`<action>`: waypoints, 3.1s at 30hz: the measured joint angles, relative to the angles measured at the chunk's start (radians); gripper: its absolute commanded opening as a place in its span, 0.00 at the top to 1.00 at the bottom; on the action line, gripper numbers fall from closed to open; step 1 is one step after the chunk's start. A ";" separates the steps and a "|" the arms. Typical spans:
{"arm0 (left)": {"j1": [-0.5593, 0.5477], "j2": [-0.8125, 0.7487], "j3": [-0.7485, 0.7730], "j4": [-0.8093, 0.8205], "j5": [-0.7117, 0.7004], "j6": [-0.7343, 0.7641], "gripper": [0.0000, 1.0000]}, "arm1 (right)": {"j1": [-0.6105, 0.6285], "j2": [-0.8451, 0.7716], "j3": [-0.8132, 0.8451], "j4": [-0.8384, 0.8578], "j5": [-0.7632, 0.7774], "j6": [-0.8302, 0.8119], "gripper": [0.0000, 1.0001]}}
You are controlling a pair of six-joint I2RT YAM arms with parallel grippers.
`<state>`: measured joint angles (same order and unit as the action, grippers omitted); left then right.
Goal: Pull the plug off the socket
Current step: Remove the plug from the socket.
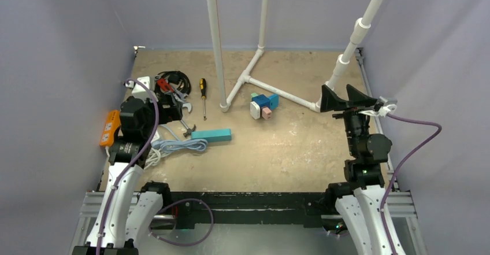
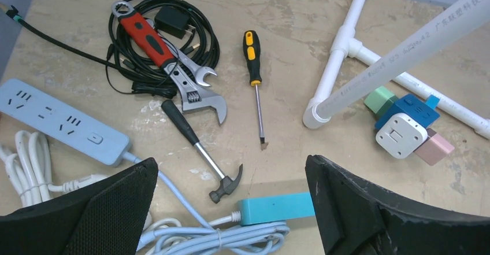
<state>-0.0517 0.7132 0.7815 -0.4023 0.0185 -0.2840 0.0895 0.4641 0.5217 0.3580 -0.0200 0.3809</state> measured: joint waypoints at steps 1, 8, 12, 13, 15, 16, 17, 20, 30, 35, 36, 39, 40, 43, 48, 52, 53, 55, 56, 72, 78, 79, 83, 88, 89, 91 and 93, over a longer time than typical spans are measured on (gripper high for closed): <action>0.000 0.003 0.000 -0.001 0.005 0.000 0.01 | 0.000 0.002 0.000 0.000 -0.005 0.000 0.01; 0.000 -0.036 0.000 0.000 0.012 -0.003 0.01 | 0.000 0.056 0.000 0.018 -0.081 0.000 0.01; -0.001 -0.052 -0.001 0.018 0.061 0.001 0.06 | 0.000 0.140 0.000 0.026 -0.134 -0.002 0.07; -0.004 -0.053 -0.002 0.029 0.080 0.006 0.07 | 0.000 0.157 0.000 0.029 -0.144 -0.003 0.08; -0.023 -0.043 -0.010 0.058 0.120 0.011 0.07 | 0.000 0.206 0.000 0.039 -0.172 -0.004 0.11; -0.034 -0.031 -0.010 0.064 0.136 0.014 0.07 | 0.000 0.235 0.000 0.043 -0.186 -0.004 0.12; -0.045 -0.013 -0.010 0.071 0.149 0.015 0.07 | 0.002 0.261 0.000 0.047 -0.199 -0.003 0.13; -0.072 0.032 -0.010 0.083 0.177 0.014 0.08 | 0.028 0.352 -0.001 0.049 -0.216 0.000 0.18; -0.159 0.182 -0.010 0.114 0.241 0.039 0.07 | 0.238 0.645 -0.008 0.080 -0.196 0.058 0.28; -0.159 0.209 -0.019 0.106 0.272 0.041 0.07 | 0.308 0.678 -0.008 0.118 -0.154 0.100 0.25; -0.159 0.211 -0.021 0.105 0.274 0.041 0.07 | 0.330 0.685 -0.008 0.126 -0.146 0.106 0.25; -0.159 0.211 -0.021 0.102 0.278 0.041 0.07 | 0.375 0.709 -0.008 0.133 -0.113 0.110 0.24; -0.159 0.212 -0.021 0.102 0.280 0.041 0.07 | 0.385 0.715 -0.008 0.130 -0.096 0.109 0.24; -0.159 0.218 -0.021 0.101 0.286 0.041 0.07 | 0.388 0.721 -0.008 0.122 -0.050 0.105 0.24; -0.159 0.237 -0.021 0.101 0.296 0.041 0.07 | 0.388 0.750 -0.005 0.121 -0.022 0.084 0.24; -0.159 0.241 -0.021 0.100 0.301 0.042 0.06 | 0.397 0.836 0.020 0.107 -0.022 0.069 0.25; -0.159 0.241 -0.021 0.100 0.302 0.041 0.06 | 0.402 0.856 0.026 0.103 -0.021 0.068 0.25; -0.159 0.245 -0.021 0.100 0.308 0.041 0.06 | 0.409 0.887 0.037 0.091 -0.019 0.064 0.27; -0.159 0.248 -0.021 0.100 0.312 0.041 0.06 | 0.411 0.898 0.041 0.085 -0.018 0.063 0.29; -0.159 0.274 -0.021 0.100 0.345 0.042 0.06 | 0.494 1.062 0.169 0.045 0.093 0.064 0.48; -0.163 0.274 -0.021 0.099 0.344 0.042 0.08 | 0.507 1.093 0.187 0.045 0.135 0.063 0.58; -0.168 0.274 -0.021 0.099 0.342 0.042 0.08 | 0.508 1.096 0.189 0.045 0.138 0.063 0.62; -0.230 0.266 -0.021 0.093 0.294 0.051 0.11 | 0.514 1.104 0.192 0.045 0.154 0.060 0.77; -0.388 0.260 -0.017 0.079 0.156 0.059 0.13 | 0.524 1.098 0.191 0.046 0.160 0.047 1.00; -0.426 0.261 -0.013 0.077 0.129 0.058 0.13 | 0.526 1.092 0.188 0.045 0.160 0.045 1.00; -0.498 0.270 0.004 0.080 0.080 0.050 0.14 | 0.528 1.070 0.174 0.046 0.158 0.045 1.00; -0.566 0.287 0.026 0.097 0.032 0.037 0.14 | 0.532 1.040 0.155 0.046 0.157 0.045 1.00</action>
<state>-0.6182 1.0000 0.8074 -0.3058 0.0502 -0.2474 0.6212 1.5036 0.6765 0.4042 0.1368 0.4263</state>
